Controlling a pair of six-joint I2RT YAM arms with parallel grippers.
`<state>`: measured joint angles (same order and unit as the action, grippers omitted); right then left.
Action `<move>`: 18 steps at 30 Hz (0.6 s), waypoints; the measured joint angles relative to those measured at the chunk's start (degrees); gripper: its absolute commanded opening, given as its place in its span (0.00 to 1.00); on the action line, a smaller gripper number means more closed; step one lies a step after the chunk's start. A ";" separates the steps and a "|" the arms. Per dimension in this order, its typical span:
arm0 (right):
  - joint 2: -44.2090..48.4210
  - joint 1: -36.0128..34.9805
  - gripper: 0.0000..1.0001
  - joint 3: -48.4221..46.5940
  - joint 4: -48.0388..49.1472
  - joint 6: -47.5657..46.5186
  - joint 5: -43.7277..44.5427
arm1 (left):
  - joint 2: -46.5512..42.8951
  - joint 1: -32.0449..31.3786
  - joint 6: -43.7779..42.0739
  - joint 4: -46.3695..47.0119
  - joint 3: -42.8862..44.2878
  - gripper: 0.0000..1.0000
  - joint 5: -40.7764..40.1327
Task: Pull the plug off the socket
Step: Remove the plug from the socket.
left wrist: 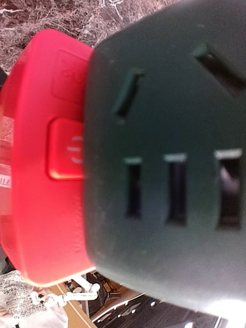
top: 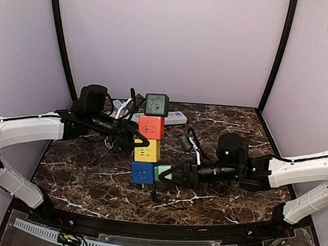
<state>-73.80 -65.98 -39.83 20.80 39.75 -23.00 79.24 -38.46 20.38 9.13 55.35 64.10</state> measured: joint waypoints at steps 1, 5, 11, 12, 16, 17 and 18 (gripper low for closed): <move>0.04 0.00 0.00 0.13 0.15 0.09 0.42 | -0.13 0.04 -0.24 -0.15 0.00 0.01 -0.37; 0.83 -0.07 0.00 0.92 0.63 0.42 2.05 | -0.66 0.04 -0.79 -0.31 0.00 0.00 -1.97; 1.42 -0.24 0.00 1.27 0.81 1.03 3.78 | -1.29 0.04 -1.09 -0.28 0.00 0.01 -3.21; 1.44 -0.26 0.00 1.27 0.90 1.05 3.93 | -1.38 0.04 -1.14 -0.28 0.00 0.01 -3.30; 1.62 -0.33 0.00 1.29 0.98 1.05 4.22 | -1.60 0.07 -1.14 -0.26 0.00 0.01 -3.50; 1.64 -0.33 0.00 1.29 0.98 1.05 4.20 | -1.60 0.07 -1.14 -0.24 0.00 0.01 -3.50; 1.64 -0.33 0.00 1.29 0.98 1.05 4.17 | -1.60 0.07 -1.14 -0.26 0.00 0.01 -3.50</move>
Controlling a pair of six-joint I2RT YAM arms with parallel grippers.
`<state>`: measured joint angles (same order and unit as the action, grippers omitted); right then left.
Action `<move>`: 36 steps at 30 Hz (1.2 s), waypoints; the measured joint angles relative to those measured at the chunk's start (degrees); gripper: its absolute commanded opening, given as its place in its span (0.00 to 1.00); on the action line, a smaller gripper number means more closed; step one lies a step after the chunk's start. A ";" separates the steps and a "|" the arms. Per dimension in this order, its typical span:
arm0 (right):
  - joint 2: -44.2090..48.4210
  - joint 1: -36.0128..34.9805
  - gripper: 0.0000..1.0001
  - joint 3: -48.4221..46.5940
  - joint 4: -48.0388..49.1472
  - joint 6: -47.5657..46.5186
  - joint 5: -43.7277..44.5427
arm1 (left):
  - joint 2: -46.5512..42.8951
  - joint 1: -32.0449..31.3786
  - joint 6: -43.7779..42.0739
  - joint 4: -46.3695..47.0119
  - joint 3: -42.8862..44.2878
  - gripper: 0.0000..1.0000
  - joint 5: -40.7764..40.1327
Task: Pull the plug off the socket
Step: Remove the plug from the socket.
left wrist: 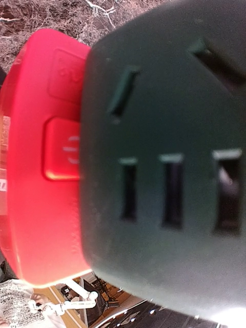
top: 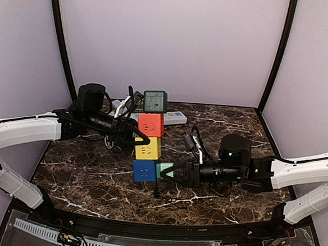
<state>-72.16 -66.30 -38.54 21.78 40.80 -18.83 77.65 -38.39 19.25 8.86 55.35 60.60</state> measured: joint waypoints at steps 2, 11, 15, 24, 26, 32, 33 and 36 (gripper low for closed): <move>0.00 0.00 0.00 0.00 0.00 -0.09 -0.17 | 0.00 0.00 0.02 0.00 0.00 0.01 0.04; -0.52 0.09 0.00 -1.38 -1.68 -1.51 -3.26 | 0.00 0.07 0.13 -0.04 0.00 0.01 1.81; -1.49 0.37 0.00 -2.60 -2.58 -2.16 -5.49 | 0.00 0.35 0.11 -0.52 0.00 0.01 2.89; -2.67 0.37 0.00 -3.13 -2.73 -2.43 -7.48 | 0.00 0.52 -0.09 -2.27 0.00 0.01 3.61; -2.67 0.37 0.00 -3.13 -2.78 -2.43 -7.39 | 0.00 0.52 -0.20 -2.32 0.00 0.01 3.54; -1.68 0.37 0.00 -2.89 -3.85 -2.32 -4.96 | 0.00 0.61 -0.66 -2.25 0.00 0.01 2.32; -1.14 0.39 0.00 -2.51 -3.96 -2.25 -4.17 | 0.00 0.61 -0.68 -2.12 0.00 0.01 2.12; 0.63 0.39 0.00 -1.36 -3.96 -1.92 -2.03 | 0.00 0.57 -0.63 -1.29 0.00 0.01 1.49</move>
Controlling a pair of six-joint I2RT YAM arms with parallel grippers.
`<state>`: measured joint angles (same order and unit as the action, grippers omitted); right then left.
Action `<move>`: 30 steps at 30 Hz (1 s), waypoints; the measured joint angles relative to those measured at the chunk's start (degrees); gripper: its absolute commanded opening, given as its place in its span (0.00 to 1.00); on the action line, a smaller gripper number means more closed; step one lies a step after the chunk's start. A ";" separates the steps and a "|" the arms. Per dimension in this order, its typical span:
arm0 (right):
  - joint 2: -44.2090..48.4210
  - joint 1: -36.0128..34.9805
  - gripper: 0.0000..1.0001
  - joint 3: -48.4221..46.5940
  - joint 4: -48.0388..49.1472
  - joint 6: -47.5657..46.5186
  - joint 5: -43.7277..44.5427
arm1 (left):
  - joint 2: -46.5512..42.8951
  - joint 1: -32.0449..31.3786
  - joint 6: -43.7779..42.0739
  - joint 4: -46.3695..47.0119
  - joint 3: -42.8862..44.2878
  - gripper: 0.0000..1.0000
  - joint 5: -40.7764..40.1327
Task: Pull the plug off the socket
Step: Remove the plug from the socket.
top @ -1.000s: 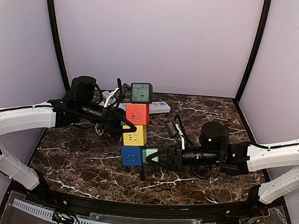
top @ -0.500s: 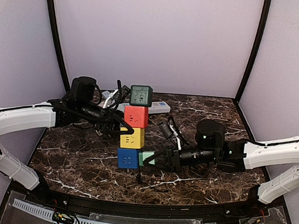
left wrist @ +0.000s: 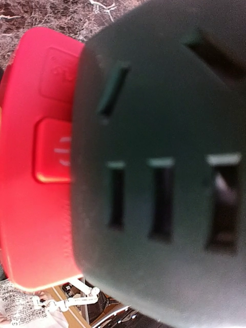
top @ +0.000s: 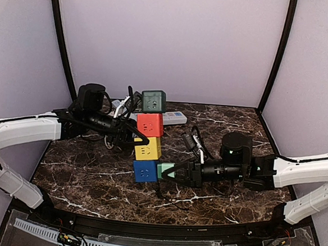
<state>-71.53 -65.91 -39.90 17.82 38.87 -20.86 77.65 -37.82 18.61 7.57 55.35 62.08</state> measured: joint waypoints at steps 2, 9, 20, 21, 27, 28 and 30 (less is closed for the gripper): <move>0.92 0.02 0.00 0.52 0.09 0.20 0.83 | 0.00 -0.15 0.04 0.92 0.02 0.01 -0.33; 1.66 0.02 0.00 0.81 0.02 0.20 1.44 | 0.00 -0.35 0.33 1.99 0.02 0.01 -0.55; 1.66 0.04 0.00 0.76 -0.15 -0.13 0.85 | 0.00 -0.35 0.55 2.01 0.02 0.01 -0.42; 1.66 0.07 0.00 0.68 -0.39 -0.28 0.66 | 0.00 -0.35 0.52 1.99 0.02 0.01 -0.35; 1.66 0.35 0.00 -0.33 -2.43 -1.31 -0.68 | 0.00 -0.33 0.48 1.95 0.02 0.01 0.07; 1.66 0.37 0.00 -0.44 -2.86 -1.36 -1.05 | 0.00 -0.28 0.26 1.75 0.02 0.01 0.28; 1.77 0.63 0.00 -0.44 -3.54 -1.36 -1.64 | -0.02 0.31 -0.07 0.52 0.02 0.01 0.72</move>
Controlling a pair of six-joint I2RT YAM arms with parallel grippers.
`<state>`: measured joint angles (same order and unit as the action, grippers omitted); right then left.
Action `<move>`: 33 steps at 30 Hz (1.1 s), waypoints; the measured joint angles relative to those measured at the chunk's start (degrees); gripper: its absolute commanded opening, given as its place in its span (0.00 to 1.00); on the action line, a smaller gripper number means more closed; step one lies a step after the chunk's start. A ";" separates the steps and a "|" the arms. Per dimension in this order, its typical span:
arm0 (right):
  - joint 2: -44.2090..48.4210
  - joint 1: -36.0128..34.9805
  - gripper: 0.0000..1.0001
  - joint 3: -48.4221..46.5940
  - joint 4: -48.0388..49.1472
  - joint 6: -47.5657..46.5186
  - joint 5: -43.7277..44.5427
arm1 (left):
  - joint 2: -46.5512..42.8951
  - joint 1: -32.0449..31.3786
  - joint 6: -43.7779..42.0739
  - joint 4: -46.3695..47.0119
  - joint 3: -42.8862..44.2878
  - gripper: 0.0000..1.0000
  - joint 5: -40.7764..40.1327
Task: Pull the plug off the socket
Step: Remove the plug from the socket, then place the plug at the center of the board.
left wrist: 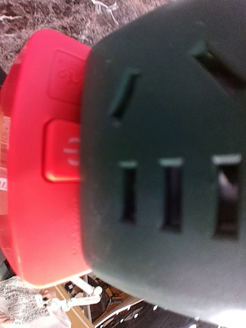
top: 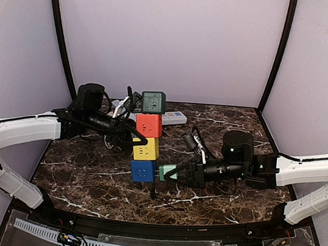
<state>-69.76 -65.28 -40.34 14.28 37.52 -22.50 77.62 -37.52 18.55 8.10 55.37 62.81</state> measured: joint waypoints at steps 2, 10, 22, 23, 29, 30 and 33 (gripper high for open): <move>0.02 0.07 0.00 0.00 -0.87 0.00 -1.31 | 0.00 0.50 -0.50 -0.70 0.00 0.01 -0.70; 0.66 -0.07 0.00 0.00 -2.34 0.00 -3.17 | 0.00 1.90 -1.57 -0.98 0.00 0.01 -2.97; 9.31 2.58 0.00 -2.10 -21.88 3.41 14.03 | -6.40 7.37 -2.93 -3.30 0.17 0.01 -9.99; 9.49 3.72 0.00 -2.99 -25.31 4.04 16.28 | -7.08 7.91 -3.19 -4.15 0.26 0.01 -11.80; 9.16 13.51 0.00 -3.61 -36.61 6.01 19.82 | -8.24 8.44 -5.01 -7.50 -0.07 0.01 -20.85; 8.98 15.69 0.00 -3.28 -37.66 6.01 19.69 | -8.35 8.44 -5.22 -8.17 -0.33 0.01 -22.03; 8.00 20.83 0.00 -2.23 -38.75 5.40 18.73 | -8.52 8.44 -5.95 -9.90 -1.11 0.01 -25.24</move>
<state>-61.76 -44.45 -42.57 -24.47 42.92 -3.77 69.10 -29.08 12.60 -1.80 54.26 37.56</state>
